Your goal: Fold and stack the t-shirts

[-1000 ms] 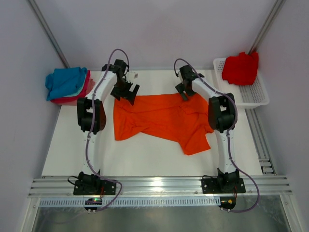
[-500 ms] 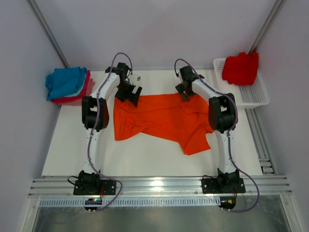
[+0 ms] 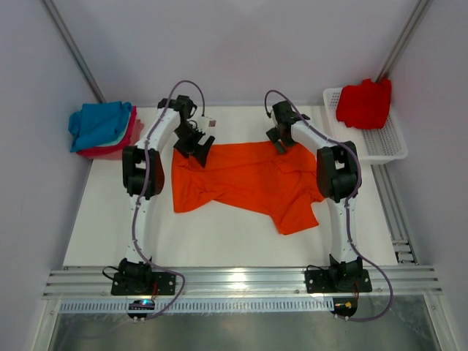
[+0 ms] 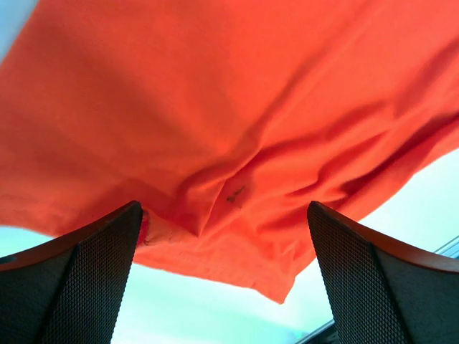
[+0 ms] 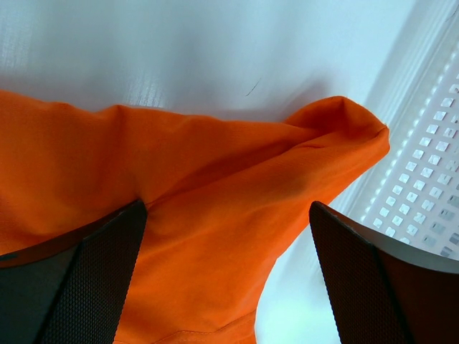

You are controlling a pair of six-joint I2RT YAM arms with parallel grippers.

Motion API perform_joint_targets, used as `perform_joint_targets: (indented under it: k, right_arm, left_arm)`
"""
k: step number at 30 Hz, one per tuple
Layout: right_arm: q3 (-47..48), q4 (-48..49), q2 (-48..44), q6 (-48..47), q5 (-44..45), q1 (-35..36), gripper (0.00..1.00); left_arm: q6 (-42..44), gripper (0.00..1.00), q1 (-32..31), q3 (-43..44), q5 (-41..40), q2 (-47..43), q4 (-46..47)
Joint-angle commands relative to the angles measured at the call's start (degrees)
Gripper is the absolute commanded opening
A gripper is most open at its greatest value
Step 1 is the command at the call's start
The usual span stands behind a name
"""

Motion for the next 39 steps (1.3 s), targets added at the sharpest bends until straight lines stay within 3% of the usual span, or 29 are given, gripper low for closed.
perform_joint_targets:
  k: [1,6,11,17,21,26,31,39]
  right_arm:
    - [-0.64,-1.95,-1.43,0.04,0.28,0.17,0.99]
    - [-0.38,-2.21,-1.87,0.13,0.54,0.17,0.99]
    - [-0.55,-3.18,-4.85,0.3,0.11,0.17,0.99]
    - [-0.64,-2.03,-6.8,-0.93,0.98,0.17,0.99]
    - [-0.82,-2.04,-6.18,-1.19,1.25,0.08,1.0]
    - [-2.22,-1.77,-6.09,-0.93,1.42,0.17,0.99]
    - [-2.31,-1.86,-5.65,-0.75,1.25,0.08,0.99]
    - [-2.23,-1.86,-5.21,-0.49,1.07,0.08,1.0]
  left_arm:
    - [6.92,0.99,0.67,1.93,1.68,-7.07,-18.69]
    - [8.16,0.99,1.54,-2.64,-0.95,-11.11,-20.38]
    - [5.79,0.99,3.12,-0.19,2.73,-10.25,-20.03]
    - [-4.84,0.99,3.57,1.74,11.5,-6.74,-4.92]
    - [-7.4,0.99,3.04,6.75,15.56,-0.77,-3.77]
    - [-4.76,0.99,2.16,5.79,17.06,1.8,-3.24]
    - [-3.62,0.99,2.07,6.76,15.05,3.47,-6.04]
    - [-5.37,0.99,2.51,5.27,2.31,-2.32,-11.41]
